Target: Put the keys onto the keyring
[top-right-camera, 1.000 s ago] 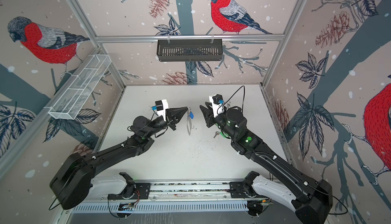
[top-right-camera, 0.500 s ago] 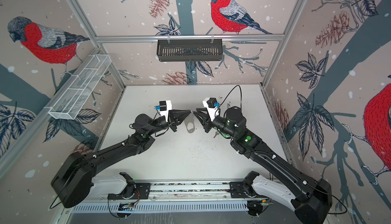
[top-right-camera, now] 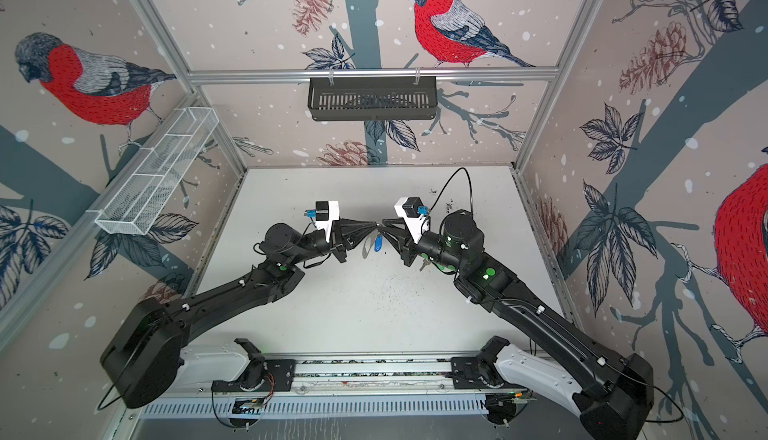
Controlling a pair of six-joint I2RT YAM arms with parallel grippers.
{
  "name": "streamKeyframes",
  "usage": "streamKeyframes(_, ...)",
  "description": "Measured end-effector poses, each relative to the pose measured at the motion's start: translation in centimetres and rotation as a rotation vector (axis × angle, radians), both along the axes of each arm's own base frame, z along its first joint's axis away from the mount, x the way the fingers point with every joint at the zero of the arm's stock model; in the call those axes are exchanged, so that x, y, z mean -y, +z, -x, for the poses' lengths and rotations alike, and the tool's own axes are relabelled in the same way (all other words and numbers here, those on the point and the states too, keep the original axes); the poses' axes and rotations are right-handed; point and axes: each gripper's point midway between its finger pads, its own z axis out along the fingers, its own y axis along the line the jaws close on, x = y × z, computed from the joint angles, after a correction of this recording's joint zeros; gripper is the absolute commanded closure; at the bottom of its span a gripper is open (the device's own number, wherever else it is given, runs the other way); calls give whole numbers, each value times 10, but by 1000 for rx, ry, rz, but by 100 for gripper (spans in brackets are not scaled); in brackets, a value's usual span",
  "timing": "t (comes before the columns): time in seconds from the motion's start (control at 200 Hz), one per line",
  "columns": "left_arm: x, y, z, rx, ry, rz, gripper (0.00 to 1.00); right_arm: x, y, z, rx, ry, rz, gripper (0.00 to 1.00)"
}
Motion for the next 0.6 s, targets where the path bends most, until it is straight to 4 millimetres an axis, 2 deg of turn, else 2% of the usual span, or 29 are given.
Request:
streamKeyframes(0.415, 1, -1, 4, 4, -31, -2, 100, -2, -1, 9, 11, 49, 12, 96)
streamKeyframes(0.6, 1, 0, 5, 9, -35, 1, 100, -2, 0, 12, 14, 61, 10, 99)
